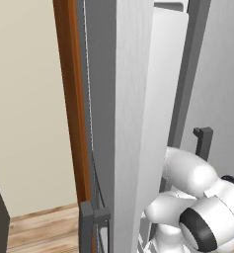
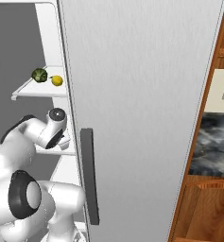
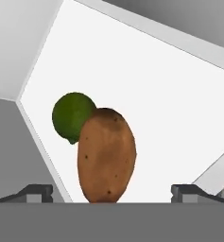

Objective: Take the lime and potato from the second highest rack and move them to the highest rack where the lemon and broccoli are located, to maximize freezer space. Close the freezer door after rearranging.

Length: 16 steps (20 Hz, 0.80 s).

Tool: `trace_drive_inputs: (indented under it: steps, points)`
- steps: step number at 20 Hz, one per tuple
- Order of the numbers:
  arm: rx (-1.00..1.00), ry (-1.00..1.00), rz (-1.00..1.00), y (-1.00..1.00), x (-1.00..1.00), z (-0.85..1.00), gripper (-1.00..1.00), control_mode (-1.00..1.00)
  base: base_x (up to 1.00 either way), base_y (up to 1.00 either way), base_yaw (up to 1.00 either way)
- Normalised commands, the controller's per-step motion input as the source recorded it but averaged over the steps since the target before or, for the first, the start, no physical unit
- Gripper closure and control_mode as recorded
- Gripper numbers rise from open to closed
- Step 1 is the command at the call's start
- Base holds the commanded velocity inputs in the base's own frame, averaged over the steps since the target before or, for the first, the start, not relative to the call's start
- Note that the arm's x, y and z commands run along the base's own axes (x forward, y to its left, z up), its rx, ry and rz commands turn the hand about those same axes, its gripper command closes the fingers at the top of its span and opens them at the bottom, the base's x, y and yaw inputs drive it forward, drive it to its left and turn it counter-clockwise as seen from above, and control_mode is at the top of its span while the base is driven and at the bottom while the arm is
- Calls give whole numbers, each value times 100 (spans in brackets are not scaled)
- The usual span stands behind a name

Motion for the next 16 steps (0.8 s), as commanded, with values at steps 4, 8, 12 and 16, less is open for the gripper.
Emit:
trace_drive_inputs:
  steps: [4, 8, 12, 16]
  points:
    - [0, 3, 0, 6, 13, -19, -100, -100, 0, 0, 0]
    - [0, 2, 0, 13, 7, -22, -100, -100, 0, 0, 0]
    - [0, 1, 0, 17, 2, -19, -100, -100, 0, 0, 0]
    - [0, 1, -1, 3, 10, -21, -100, -100, 0, 0, 0]
